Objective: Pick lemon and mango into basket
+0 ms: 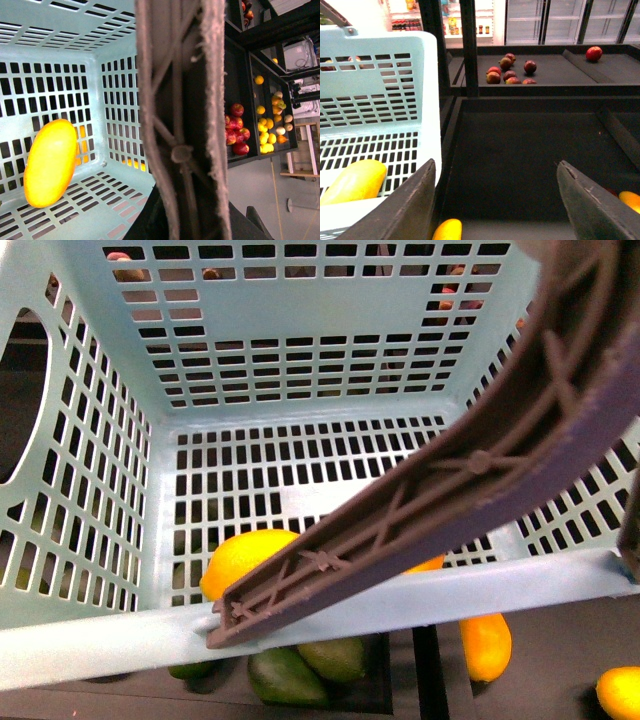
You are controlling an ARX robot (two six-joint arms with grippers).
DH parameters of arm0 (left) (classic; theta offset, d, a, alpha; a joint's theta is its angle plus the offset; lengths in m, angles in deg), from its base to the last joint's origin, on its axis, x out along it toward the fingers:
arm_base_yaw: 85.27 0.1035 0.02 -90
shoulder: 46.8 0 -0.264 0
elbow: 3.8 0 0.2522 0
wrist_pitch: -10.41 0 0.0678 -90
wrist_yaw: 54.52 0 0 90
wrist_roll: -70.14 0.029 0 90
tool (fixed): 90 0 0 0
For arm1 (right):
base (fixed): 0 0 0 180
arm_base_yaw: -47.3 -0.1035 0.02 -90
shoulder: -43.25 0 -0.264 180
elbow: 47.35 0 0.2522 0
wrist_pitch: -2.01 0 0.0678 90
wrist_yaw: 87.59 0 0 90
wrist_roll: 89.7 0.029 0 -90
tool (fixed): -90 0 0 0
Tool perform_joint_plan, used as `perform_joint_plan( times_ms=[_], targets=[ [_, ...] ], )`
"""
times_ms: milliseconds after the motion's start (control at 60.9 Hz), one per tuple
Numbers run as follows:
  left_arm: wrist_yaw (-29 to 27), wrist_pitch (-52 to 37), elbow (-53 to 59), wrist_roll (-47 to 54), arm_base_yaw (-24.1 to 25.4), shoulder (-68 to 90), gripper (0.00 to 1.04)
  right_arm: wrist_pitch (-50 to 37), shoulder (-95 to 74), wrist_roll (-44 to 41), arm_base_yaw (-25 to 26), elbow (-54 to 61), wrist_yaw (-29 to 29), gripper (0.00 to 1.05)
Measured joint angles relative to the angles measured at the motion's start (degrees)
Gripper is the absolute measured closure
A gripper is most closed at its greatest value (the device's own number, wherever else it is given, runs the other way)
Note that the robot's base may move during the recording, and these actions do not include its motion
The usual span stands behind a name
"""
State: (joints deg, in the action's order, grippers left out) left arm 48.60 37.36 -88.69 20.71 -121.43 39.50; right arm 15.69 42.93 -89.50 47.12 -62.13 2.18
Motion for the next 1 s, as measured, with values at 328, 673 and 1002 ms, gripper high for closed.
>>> perform_joint_plan(
  times_ms=[328,673,1002],
  targets=[
    [0.5,0.0,0.0,-0.7,-0.4,0.0,1.00,0.0,0.0,0.0,0.0,0.0,0.0,0.09],
    [-0.5,0.0,0.1,0.1,0.2,0.0,1.00,0.1,0.1,0.0,0.0,0.0,0.2,0.09],
    [0.4,0.0,0.1,-0.1,0.2,0.0,1.00,0.2,0.1,0.0,0.0,0.0,0.1,0.09]
  ],
)
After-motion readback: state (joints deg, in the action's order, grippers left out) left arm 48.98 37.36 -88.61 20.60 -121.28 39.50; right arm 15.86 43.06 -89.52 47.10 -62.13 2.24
